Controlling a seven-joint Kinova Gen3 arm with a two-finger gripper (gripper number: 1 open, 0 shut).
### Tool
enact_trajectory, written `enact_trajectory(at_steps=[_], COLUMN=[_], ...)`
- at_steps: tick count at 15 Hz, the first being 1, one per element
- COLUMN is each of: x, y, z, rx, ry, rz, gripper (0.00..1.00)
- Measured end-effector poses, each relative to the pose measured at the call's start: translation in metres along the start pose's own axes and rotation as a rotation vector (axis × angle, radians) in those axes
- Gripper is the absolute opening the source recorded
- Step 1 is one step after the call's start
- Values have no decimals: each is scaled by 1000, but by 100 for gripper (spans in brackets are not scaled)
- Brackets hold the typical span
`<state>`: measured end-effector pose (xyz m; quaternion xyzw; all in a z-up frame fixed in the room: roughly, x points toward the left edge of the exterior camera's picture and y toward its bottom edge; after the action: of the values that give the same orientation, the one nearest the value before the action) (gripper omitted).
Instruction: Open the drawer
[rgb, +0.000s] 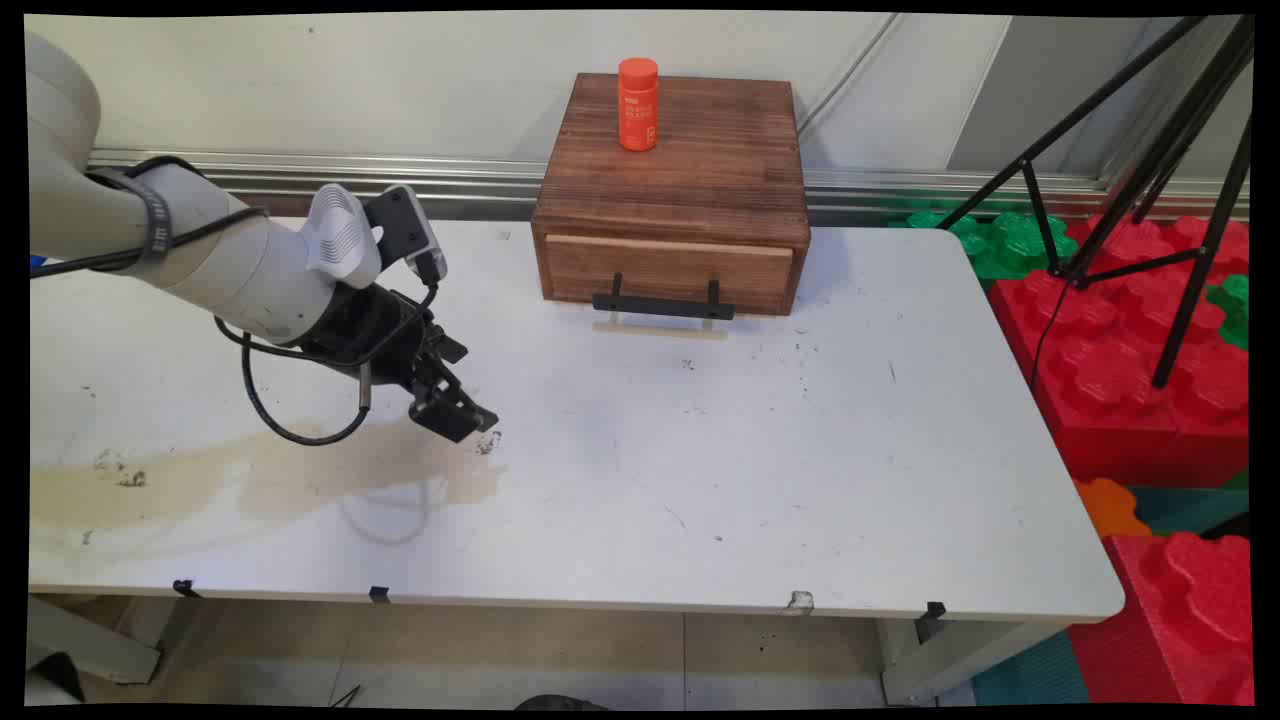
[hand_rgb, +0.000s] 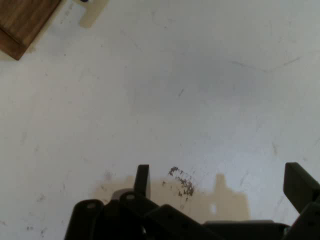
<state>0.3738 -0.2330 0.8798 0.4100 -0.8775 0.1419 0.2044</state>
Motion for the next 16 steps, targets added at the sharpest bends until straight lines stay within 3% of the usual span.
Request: enact_trajectory(at_steps=[9, 16], x=[21, 52], y=[-4, -11], z=[-1, 2], rx=[16, 31], ry=[59, 122], rz=[7, 18], gripper=[100, 100])
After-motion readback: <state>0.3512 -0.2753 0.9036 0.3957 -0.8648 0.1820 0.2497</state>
